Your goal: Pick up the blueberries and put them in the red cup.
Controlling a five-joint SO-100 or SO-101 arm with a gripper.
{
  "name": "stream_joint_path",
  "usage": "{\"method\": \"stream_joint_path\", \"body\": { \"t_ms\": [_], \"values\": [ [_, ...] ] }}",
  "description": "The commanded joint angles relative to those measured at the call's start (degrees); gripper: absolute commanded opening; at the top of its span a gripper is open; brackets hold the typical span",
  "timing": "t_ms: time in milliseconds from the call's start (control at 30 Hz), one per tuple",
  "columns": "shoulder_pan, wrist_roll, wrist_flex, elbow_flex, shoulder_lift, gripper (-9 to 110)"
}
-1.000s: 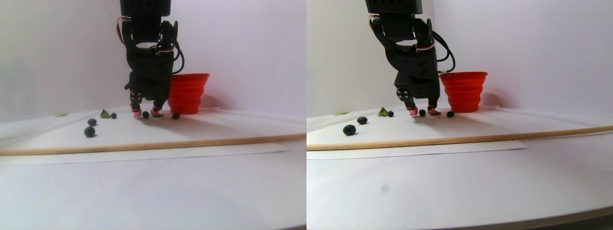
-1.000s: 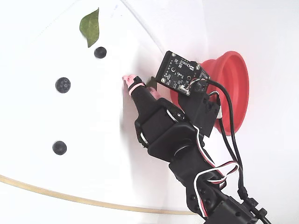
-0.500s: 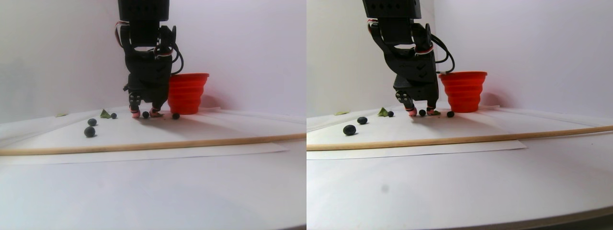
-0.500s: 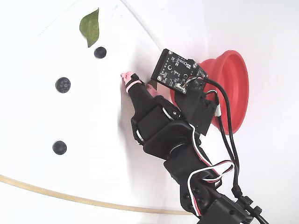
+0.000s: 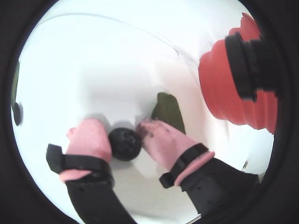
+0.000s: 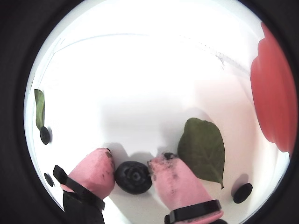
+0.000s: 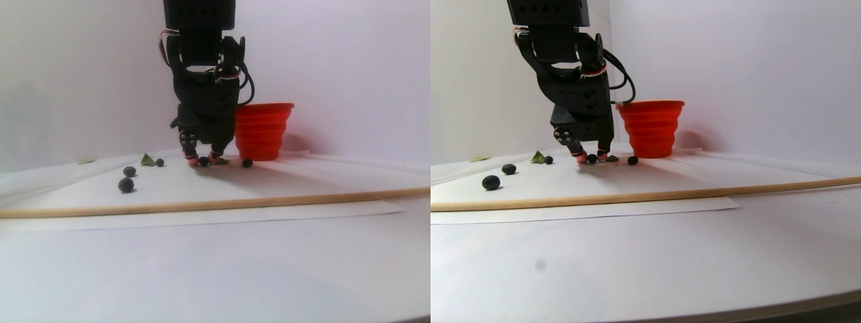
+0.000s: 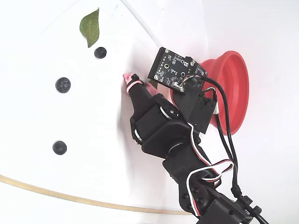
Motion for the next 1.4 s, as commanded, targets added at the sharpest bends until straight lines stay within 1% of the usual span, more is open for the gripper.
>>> {"method": "stream_joint_path", "body": {
  "t_ms": [0,733,1367],
  "values": [
    [-0.18,-0.26,-1.32,-2.02,2.46,13],
    [-0.53,-0.26,-0.79,3.52,11.6,11],
    [-1.14,1.23,4.57,9.49,23.38,11]
  ]
}}
